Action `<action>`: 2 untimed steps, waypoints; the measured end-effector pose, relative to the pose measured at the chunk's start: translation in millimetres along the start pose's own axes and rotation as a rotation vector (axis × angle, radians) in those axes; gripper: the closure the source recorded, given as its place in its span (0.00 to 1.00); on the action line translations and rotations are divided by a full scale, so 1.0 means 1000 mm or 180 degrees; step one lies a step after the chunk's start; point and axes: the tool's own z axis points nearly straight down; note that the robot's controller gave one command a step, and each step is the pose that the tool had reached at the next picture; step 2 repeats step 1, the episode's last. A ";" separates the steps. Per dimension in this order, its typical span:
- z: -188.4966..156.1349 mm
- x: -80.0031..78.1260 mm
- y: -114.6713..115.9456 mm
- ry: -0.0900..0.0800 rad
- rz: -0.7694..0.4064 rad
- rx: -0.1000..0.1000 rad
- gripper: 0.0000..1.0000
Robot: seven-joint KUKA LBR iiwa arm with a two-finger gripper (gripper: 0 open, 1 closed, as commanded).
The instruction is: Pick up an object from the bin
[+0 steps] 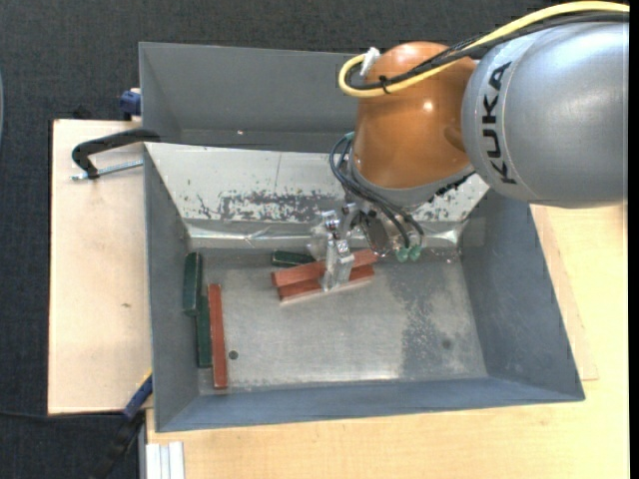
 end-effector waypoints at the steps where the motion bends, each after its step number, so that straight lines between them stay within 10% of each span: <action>1: -0.025 0.013 -0.006 0.0025 -0.0513 -0.0008 1.00; 2: -0.025 0.013 -0.006 0.0025 -0.0513 -0.0008 1.00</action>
Offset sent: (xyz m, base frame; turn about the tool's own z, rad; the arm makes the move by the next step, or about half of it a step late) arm -0.0677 -0.0171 0.1120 -0.1795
